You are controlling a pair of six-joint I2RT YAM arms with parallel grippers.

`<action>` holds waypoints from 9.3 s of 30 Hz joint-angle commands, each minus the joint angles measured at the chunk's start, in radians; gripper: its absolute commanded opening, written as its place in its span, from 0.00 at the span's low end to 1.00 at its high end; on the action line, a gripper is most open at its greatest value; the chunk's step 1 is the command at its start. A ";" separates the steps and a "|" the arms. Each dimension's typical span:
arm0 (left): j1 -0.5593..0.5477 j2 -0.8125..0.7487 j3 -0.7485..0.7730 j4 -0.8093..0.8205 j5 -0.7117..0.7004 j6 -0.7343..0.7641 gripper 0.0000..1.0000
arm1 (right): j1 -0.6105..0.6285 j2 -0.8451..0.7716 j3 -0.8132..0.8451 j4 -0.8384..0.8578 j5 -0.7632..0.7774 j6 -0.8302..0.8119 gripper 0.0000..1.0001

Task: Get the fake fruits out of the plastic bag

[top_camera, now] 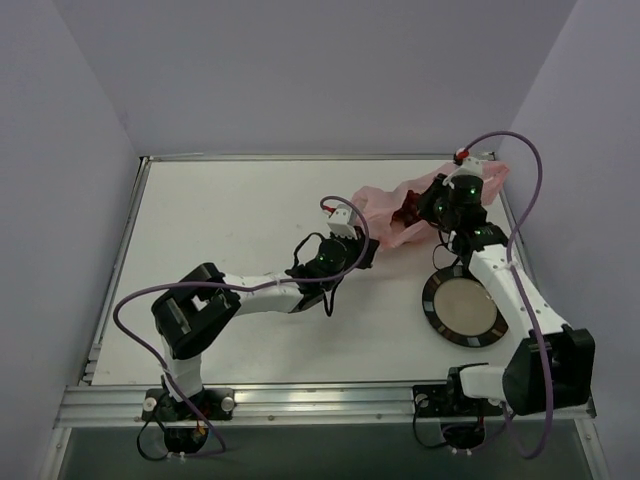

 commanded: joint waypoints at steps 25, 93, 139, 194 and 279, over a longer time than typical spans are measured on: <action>0.233 -0.102 -0.050 -0.149 0.238 -0.066 0.50 | -0.187 0.292 -0.165 0.288 0.137 0.086 0.00; 0.397 0.702 1.302 -0.979 0.265 0.356 0.05 | -0.248 0.810 0.412 0.078 0.063 -0.028 0.00; 0.216 0.354 0.792 -0.578 -0.058 -0.105 0.90 | -0.267 0.559 0.117 0.213 -0.086 0.006 0.00; 0.292 0.239 0.289 -0.115 0.303 -0.109 0.02 | -0.116 0.548 0.336 0.207 -0.228 -0.070 0.58; 0.262 0.495 1.067 -0.895 0.016 0.346 0.02 | 0.037 0.703 0.332 0.224 -0.158 -0.073 0.60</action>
